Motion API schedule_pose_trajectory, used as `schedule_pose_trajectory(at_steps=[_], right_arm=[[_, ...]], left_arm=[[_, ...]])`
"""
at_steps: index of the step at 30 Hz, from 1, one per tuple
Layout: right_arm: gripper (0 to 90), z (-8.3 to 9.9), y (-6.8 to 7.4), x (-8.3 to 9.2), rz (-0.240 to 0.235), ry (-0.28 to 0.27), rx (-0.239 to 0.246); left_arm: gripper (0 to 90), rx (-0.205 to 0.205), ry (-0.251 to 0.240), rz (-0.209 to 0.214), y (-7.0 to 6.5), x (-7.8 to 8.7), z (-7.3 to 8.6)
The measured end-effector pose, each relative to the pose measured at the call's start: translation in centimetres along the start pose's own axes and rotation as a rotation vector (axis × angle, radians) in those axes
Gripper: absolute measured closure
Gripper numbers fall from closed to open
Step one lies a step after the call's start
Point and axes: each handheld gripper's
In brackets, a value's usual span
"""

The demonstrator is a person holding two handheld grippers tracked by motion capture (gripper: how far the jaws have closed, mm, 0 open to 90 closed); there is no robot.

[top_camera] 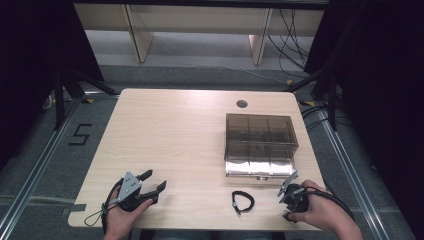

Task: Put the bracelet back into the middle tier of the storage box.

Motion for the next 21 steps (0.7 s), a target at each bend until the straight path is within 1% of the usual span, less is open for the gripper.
schedule_pose_trajectory(at_steps=[1, 3, 4, 5, 6, 8, 9, 10, 11, 12, 13, 14, 16, 17, 18, 19, 20, 21], right_arm=[[62.4, 0.0, 0.0, 0.0, 0.002, 0.011, 0.001], [62.4, 0.0, -0.1, 0.0, 0.002, 0.01, 0.006], [62.3, -0.1, 0.2, 0.0, -0.007, 0.005, -0.034], [62.3, -0.2, 0.2, 0.1, 0.003, 0.01, -0.024], [62.2, -0.4, 0.2, 0.1, -0.002, -0.009, -0.014], [62.1, -0.5, 0.1, 0.1, 0.0, -0.01, 0.007], [62.2, -0.5, 0.2, 0.2, 0.007, -0.001, -0.02], [62.2, -0.6, 0.2, 0.3, 0.009, 0.001, -0.007], [62.2, -0.7, 0.2, 0.3, 0.002, -0.007, -0.019], [62.4, -0.7, 0.2, 0.3, 0.005, -0.004, -0.02], [62.4, -0.7, 0.0, 0.4, 0.012, 0.001, -0.004], [62.4, -0.8, -0.1, 0.5, 0.004, -0.002, 0.008], [62.4, -0.8, -0.1, 0.5, 0.004, -0.012, 0.012], [62.4, -0.9, 0.0, 0.7, 0.007, -0.005, -0.004], [62.4, -1.0, -0.1, 0.6, 0.009, 0.01, 0.0], [62.4, -1.1, 0.0, 0.5, 0.008, 0.001, -0.009], [62.4, -1.1, 0.0, 0.5, 0.008, 0.001, -0.009], [62.4, -1.2, 0.0, 0.5, 0.006, -0.007, -0.001]], left_arm=[[33.6, 0.004, 0.005, -0.006, 0.0, 0.1, 0.0], [33.6, 0.01, 0.01, -0.012, -0.1, 0.1, 0.0], [33.6, 0.008, 0.01, -0.011, -0.1, 0.1, 0.0], [33.5, -0.003, -0.004, 0.006, 0.0, 0.0, 0.0], [33.6, 0.004, 0.003, -0.005, -0.1, 0.1, 0.0], [33.5, 0.002, 0.008, -0.01, -0.1, 0.2, 0.0], [33.6, 0.003, 0.008, -0.011, -0.1, 0.2, 0.0], [33.6, -0.013, 0.009, -0.008, 0.0, 0.2, 0.0], [33.5, 0.013, 0.007, -0.012, -0.1, 0.2, 0.1], [33.5, 0.005, 0.008, -0.01, -0.1, 0.2, 0.0], [33.6, 0.006, 0.009, -0.011, -0.1, 0.2, 0.0], [33.6, -0.005, -0.004, 0.006, 0.0, 0.0, 0.0], [33.6, -0.002, -0.001, 0.002, 0.0, 0.0, 0.0], [33.6, -0.003, -0.002, 0.002, 0.0, 0.0, 0.0], [33.6, -0.001, -0.003, 0.004, 0.0, 0.0, 0.0], [33.5, 0.012, 0.011, -0.014, -0.1, 0.2, 0.0], [33.5, 0.012, 0.011, -0.014, -0.1, 0.2, 0.0], [33.5, -0.003, -0.003, 0.005, 0.0, 0.0, 0.0]])
Point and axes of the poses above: each handheld gripper's, and its own axes: x roughly backward along the jaws, z roughly out of its underside, y roughly to its left, and after that the axes turned 14 degrees about x, right-handed
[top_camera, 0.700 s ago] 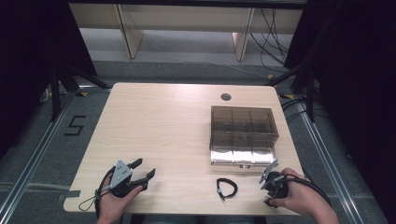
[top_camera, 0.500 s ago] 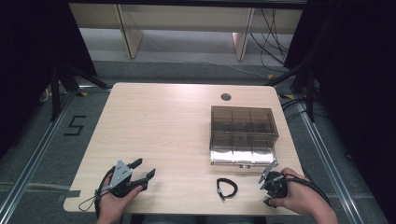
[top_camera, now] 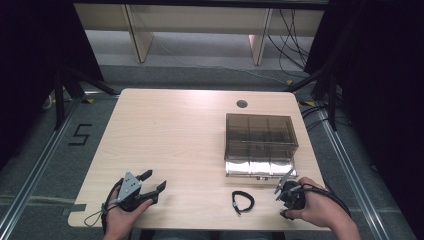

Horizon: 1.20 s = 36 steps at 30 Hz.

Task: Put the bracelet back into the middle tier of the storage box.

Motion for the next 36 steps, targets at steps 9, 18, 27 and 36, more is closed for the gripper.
schedule_pose_trajectory(at_steps=[9, 18, 27, 36], right_arm=[[62.6, -1.1, -0.1, -0.1, -0.013, 0.028, 0.015], [62.8, -2.0, -0.2, 0.0, -0.016, 0.038, 0.03], [62.6, -2.7, -0.4, 0.0, -0.018, 0.045, 0.048], [62.5, -3.2, -0.7, 0.0, -0.019, 0.045, 0.061]], left_arm=[[33.6, 0.001, 0.007, -0.008, 0.0, 0.1, 0.0], [33.6, 0.009, 0.014, -0.015, -0.1, 0.1, 0.0], [33.6, 0.005, 0.009, -0.01, -0.1, 0.1, 0.0], [33.6, -0.001, 0.016, -0.014, -0.1, 0.1, 0.0]])
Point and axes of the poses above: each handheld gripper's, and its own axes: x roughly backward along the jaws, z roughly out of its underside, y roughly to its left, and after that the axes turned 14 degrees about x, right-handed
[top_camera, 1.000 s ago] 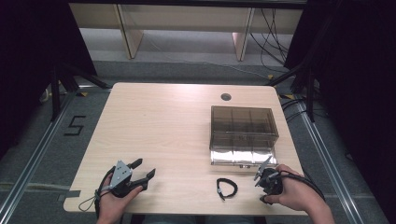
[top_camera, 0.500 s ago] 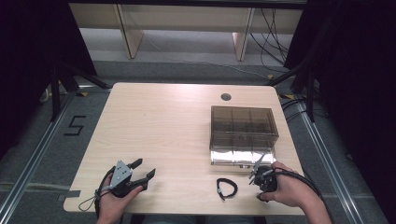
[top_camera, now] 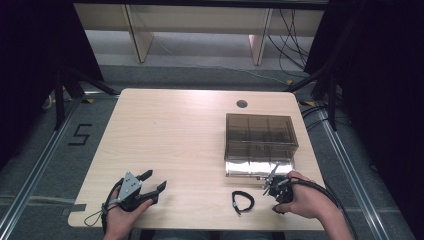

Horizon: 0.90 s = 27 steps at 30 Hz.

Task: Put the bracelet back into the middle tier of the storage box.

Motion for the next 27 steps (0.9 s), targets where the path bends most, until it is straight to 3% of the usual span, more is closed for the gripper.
schedule_pose_trajectory(at_steps=[1, 2, 11, 14, 16, 18, 19, 24, 25, 27], right_arm=[[62.5, -0.1, 0.1, 0.1, 0.003, 0.004, -0.021], [62.5, -0.1, 0.0, 0.0, 0.007, 0.001, -0.005], [62.6, -0.8, -0.1, -0.1, 0.007, 0.013, -0.023], [62.5, -1.0, -0.3, 0.0, -0.005, -0.003, 0.005], [62.5, -1.3, -0.2, 0.0, 0.002, 0.011, -0.021], [62.5, -1.4, -0.3, -0.1, 0.013, 0.0, -0.004], [62.5, -1.5, -0.2, -0.1, 0.002, 0.004, -0.025], [62.4, -1.8, -0.5, -0.1, -0.005, 0.005, 0.014], [62.4, -1.9, -0.4, -0.1, 0.006, 0.008, -0.016], [62.3, -2.0, -0.4, 0.0, -0.006, 0.007, -0.001]], left_arm=[[33.6, -0.001, 0.0, 0.0, 0.0, 0.0, 0.0], [33.7, 0.0, 0.0, 0.0, 0.0, 0.0, 0.0], [33.7, -0.001, 0.0, 0.0, 0.0, 0.0, 0.0], [33.7, -0.002, 0.001, 0.0, 0.0, 0.0, 0.0], [33.7, -0.003, 0.001, 0.001, 0.0, 0.0, 0.0], [33.7, -0.003, 0.001, 0.001, 0.0, 0.0, 0.0], [33.7, -0.003, 0.001, 0.001, 0.0, 0.0, 0.0], [33.7, -0.005, 0.001, 0.001, 0.0, 0.0, 0.0], [33.7, -0.005, 0.001, 0.001, 0.0, 0.0, 0.0], [33.8, -0.009, 0.002, 0.002, 0.0, 0.0, 0.0]])
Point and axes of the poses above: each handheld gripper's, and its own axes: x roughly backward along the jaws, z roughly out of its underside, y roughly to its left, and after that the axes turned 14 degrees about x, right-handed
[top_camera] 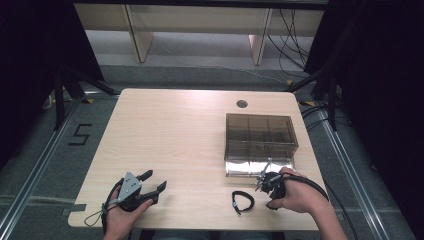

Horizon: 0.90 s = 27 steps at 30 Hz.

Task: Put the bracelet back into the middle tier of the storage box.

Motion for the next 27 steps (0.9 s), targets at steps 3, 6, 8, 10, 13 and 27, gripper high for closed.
schedule_pose_trajectory(at_steps=[3, 6, 8, 10, 13, 27], right_arm=[[62.2, -0.3, -0.1, -0.1, 0.012, 0.009, -0.009], [62.1, -0.6, -0.3, -0.1, 0.016, 0.015, 0.02], [62.1, -0.8, -0.3, -0.1, 0.012, 0.002, 0.025], [62.1, -1.0, -0.1, 0.0, 0.015, 0.019, -0.004], [62.1, -1.4, -0.3, -0.1, 0.002, 0.003, 0.025], [62.3, -3.4, -0.9, 0.2, 0.0, 0.007, 0.06]], left_arm=[[33.8, 0.002, 0.0, 0.0, 0.0, 0.0, 0.0], [33.8, 0.001, 0.0, 0.0, 0.0, 0.0, 0.0], [33.8, 0.008, -0.001, 0.0, 0.0, 0.0, 0.0], [33.8, 0.003, 0.0, 0.001, 0.0, 0.0, 0.0], [33.7, 0.004, -0.001, 0.0, 0.0, 0.0, 0.0], [33.8, 0.007, -0.002, 0.002, 0.0, 0.0, 0.0]])
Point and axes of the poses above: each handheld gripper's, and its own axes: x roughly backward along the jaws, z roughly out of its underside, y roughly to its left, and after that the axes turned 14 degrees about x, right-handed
